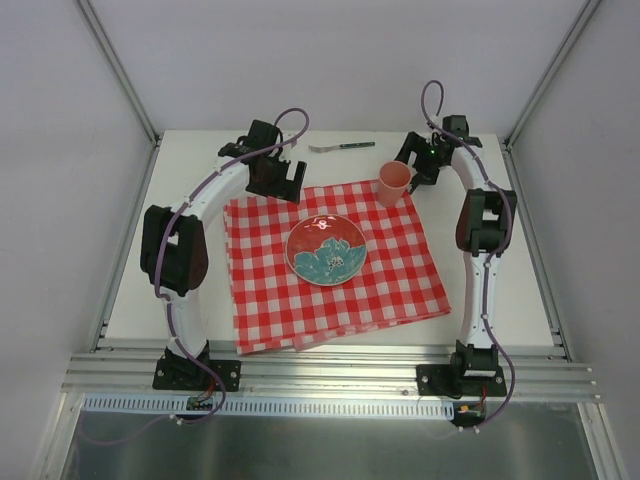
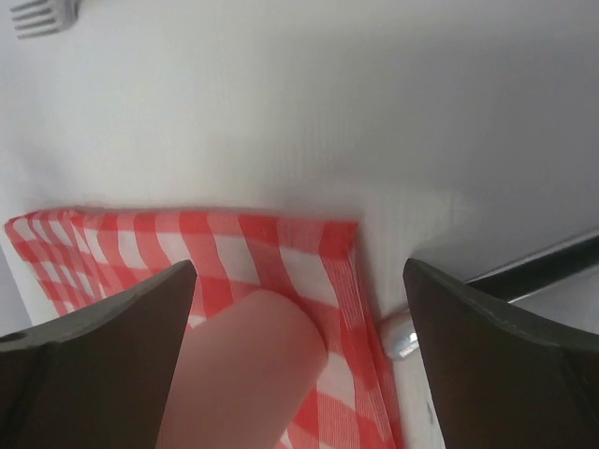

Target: Set the dinner table for one person

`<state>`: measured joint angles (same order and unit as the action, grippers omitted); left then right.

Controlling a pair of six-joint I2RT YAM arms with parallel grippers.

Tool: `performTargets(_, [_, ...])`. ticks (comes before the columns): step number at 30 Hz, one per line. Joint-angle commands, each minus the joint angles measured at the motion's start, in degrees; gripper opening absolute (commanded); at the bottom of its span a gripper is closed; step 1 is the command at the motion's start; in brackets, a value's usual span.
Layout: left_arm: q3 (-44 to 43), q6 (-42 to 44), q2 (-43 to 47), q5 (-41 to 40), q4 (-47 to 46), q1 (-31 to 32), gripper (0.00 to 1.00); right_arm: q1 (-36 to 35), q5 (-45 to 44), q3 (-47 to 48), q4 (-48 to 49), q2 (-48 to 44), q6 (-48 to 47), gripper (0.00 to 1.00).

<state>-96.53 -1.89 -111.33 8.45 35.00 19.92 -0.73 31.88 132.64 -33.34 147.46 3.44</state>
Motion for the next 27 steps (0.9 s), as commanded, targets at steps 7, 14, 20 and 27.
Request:
performTargets(7, [-2.3, -0.3, 0.9, 0.9, 0.2, 0.6, 0.99, 4.0, 0.9, -14.3, -13.1, -14.6, -3.0, 1.00])
performTargets(14, [-2.9, -1.2, 0.1, 1.9, 0.2, 0.6, 0.99, 6.6, 1.6, -20.5, -16.0, -21.0, -5.1, 1.00])
performTargets(20, [-2.6, 0.5, 0.9, 0.8, 0.2, 0.6, 0.99, 5.7, -5.0, -3.7, -23.9, -18.8, -15.1, 1.00])
performTargets(27, [-2.8, 1.4, -0.2, -0.5, 0.2, 0.6, 0.99, 0.8, -22.7, -5.9, -18.4, -16.7, -35.7, 0.96])
